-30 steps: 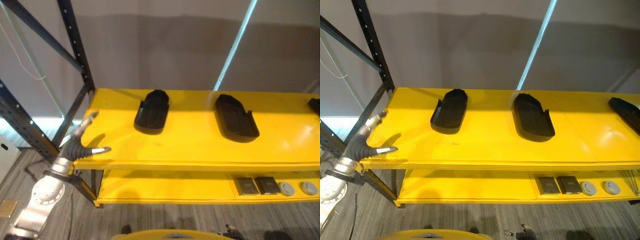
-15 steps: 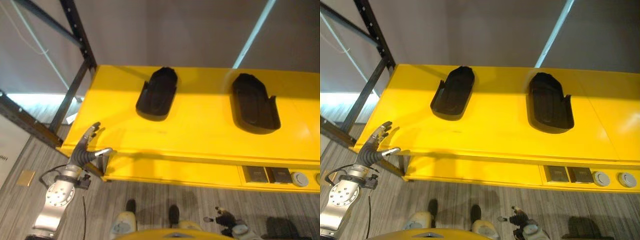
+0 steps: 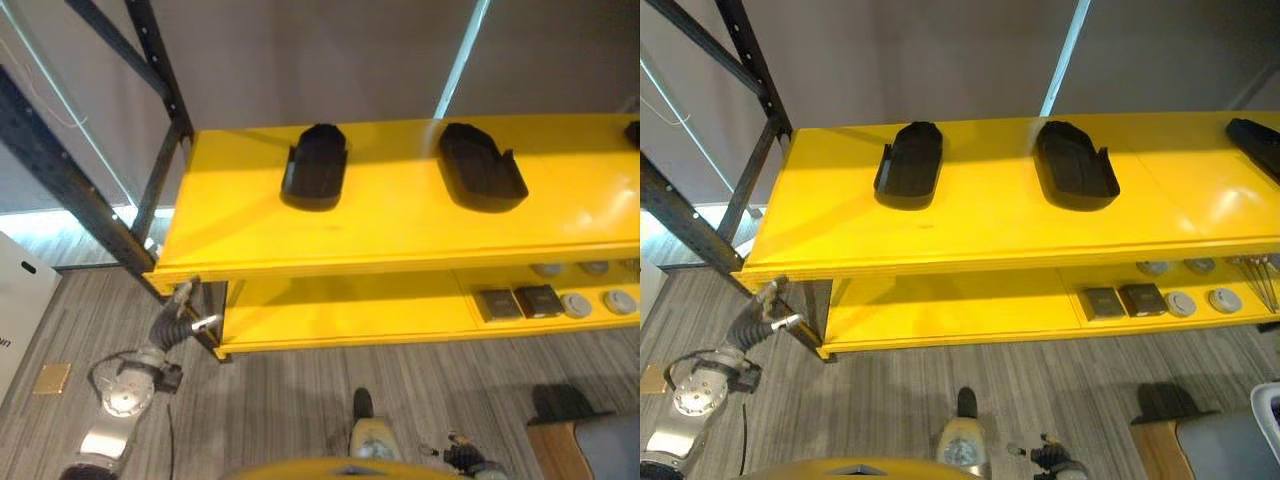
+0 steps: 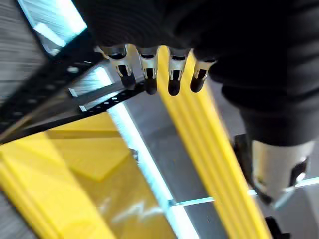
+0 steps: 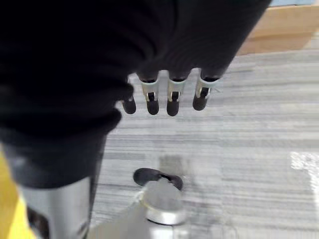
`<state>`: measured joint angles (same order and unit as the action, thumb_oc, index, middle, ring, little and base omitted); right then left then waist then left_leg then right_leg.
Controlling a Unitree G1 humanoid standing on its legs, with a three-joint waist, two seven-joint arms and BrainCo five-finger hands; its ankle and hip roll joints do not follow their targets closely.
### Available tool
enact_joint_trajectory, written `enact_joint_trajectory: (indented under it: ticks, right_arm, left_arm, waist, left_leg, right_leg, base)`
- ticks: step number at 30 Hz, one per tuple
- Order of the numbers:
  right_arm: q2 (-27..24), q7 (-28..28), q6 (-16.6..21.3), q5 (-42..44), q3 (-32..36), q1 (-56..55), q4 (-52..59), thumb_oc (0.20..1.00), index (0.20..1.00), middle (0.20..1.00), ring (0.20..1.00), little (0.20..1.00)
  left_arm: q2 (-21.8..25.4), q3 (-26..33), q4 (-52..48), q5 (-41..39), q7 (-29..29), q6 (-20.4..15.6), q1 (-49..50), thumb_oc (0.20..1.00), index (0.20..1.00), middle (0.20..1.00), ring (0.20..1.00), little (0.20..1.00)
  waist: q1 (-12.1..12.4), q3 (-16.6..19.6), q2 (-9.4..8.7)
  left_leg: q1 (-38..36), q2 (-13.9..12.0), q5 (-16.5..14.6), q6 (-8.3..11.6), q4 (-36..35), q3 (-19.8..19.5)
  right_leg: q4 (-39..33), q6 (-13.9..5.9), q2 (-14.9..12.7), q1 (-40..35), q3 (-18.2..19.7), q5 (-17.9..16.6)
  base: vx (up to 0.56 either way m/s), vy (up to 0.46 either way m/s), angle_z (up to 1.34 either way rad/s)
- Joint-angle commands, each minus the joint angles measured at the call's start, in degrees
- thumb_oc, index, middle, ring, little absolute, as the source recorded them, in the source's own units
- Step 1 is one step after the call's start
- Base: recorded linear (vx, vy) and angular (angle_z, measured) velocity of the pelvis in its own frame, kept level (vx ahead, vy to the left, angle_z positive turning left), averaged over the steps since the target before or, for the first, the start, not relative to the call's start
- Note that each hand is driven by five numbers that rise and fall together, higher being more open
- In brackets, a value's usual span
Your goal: Move parts from the plastic box to the shelf.
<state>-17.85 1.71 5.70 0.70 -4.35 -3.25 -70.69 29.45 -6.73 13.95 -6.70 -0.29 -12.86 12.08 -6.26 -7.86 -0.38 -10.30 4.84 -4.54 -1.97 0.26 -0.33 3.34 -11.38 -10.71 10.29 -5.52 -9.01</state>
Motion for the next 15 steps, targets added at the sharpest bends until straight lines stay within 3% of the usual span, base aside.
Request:
enact_joint_trajectory:
  ticks: [1,3,5,6,7,9,10,11,15]
  right_arm:
    - [-1.16,-0.40,-0.01,0.56,-2.68,3.97,1.52,1.000,1.000,1.000,1.000,1.000]
    - [-1.17,-0.07,0.10,0.95,-2.77,3.52,1.07,1.000,1.000,1.000,1.000,1.000]
    - [-1.25,0.08,0.14,1.36,-2.41,3.19,0.78,1.000,1.000,1.000,1.000,1.000]
    - [-1.33,0.24,0.27,2.14,-1.59,2.52,-0.21,1.000,1.000,1.000,1.000,1.000]
    - [-1.32,0.34,0.26,2.25,-1.23,2.34,-0.79,1.000,1.000,1.000,1.000,1.000]
    - [-1.57,0.07,-0.24,1.76,-1.00,2.18,-2.65,1.000,1.000,1.000,1.000,1.000]
    - [-1.56,0.07,-0.23,1.76,-0.99,2.21,-2.66,1.000,1.000,1.000,1.000,1.000]
    - [-1.15,-0.47,-0.71,2.17,-1.23,2.53,-4.40,1.000,1.000,1.000,1.000,1.000]
    - [-0.61,-3.33,-1.54,2.53,-3.03,3.17,-7.17,1.000,1.000,1.000,1.000,1.000]
  left_arm:
    - [0.95,2.98,5.29,3.88,3.29,-1.21,-1.61,1.000,1.000,1.000,1.000,1.000]
    - [-1.28,3.89,16.15,1.40,3.90,0.26,-3.21,1.000,1.000,1.000,1.000,1.000]
    - [-2.28,4.40,21.39,-0.74,3.73,0.43,-4.21,1.000,1.000,1.000,1.000,1.000]
    - [-3.51,5.72,32.93,-1.98,4.92,0.64,-6.71,1.000,1.000,1.000,1.000,1.000]
    - [-3.87,6.40,37.37,-2.16,5.31,0.71,-7.24,1.000,1.000,1.000,1.000,1.000]
    - [-4.69,8.15,47.92,-3.86,5.58,1.57,-8.56,1.000,1.000,1.000,1.000,1.000]
    - [-4.68,8.14,47.96,-3.86,5.57,1.55,-8.60,1.000,1.000,1.000,1.000,1.000]
    - [-4.55,8.89,54.22,-2.31,5.86,2.31,-9.68,1.000,1.000,1.000,1.000,1.000]
    - [-5.49,11.04,63.11,-1.25,5.80,4.69,-9.45,1.000,1.000,1.000,1.000,1.000]
  waist:
    - [1.48,-2.37,0.18]
    - [1.41,-3.52,0.54]
    - [1.36,-3.44,0.47]
    - [1.08,-3.11,0.76]
    - [1.20,-2.54,0.90]
    - [1.93,-1.70,0.16]
    - [1.90,-1.64,0.16]
    - [2.21,0.58,-1.22]
    - [3.37,3.84,-2.06]
  left_leg:
    - [-0.58,-2.43,-5.03,-0.47,-5.26,-1.45]
    - [1.21,-2.97,-4.10,-0.95,-4.38,-0.87]
    - [2.02,-2.96,-3.89,-1.13,-3.84,-0.83]
    - [3.17,-3.64,-3.72,-1.42,-2.78,-0.98]
    - [3.96,-4.08,-3.49,-1.44,-2.43,-0.60]
    - [4.96,-4.44,-3.40,-1.10,-1.49,0.11]
    - [5.10,-4.45,-3.31,-1.10,-1.48,0.08]
    - [5.54,-4.12,-3.25,-0.54,-1.54,0.57]
    - [4.58,-5.71,-3.53,0.86,-1.63,2.16]
  right_leg:
    - [1.15,0.97,5.61,4.96,-1.23,3.20]
    - [7.18,1.18,6.29,4.15,2.25,6.59]
    - [9.42,1.56,6.52,3.66,4.48,7.36]
    - [13.19,2.70,6.43,1.39,7.70,10.13]
    - [14.40,3.18,5.80,0.78,8.20,10.66]
    - [10.99,3.93,3.27,-4.37,6.12,11.86]
    - [10.79,3.92,3.27,-4.35,6.09,11.69]
    - [4.48,3.75,3.11,-7.47,4.94,12.50]
    - [-2.94,4.04,4.29,-11.56,4.67,11.97]
  base:
    - [-0.48,0.128,-0.11]
    - [-0.28,0.039,-0.51]
    - [-0.15,-0.008,-0.42]
    - [-0.18,-0.042,0.09]
    - [-0.15,-0.078,0.13]
    - [-0.05,-0.109,-0.12]
    - [0.03,-0.176,-0.22]
    - [0.07,-0.170,-0.09]
    - [0.09,-0.188,-0.23]
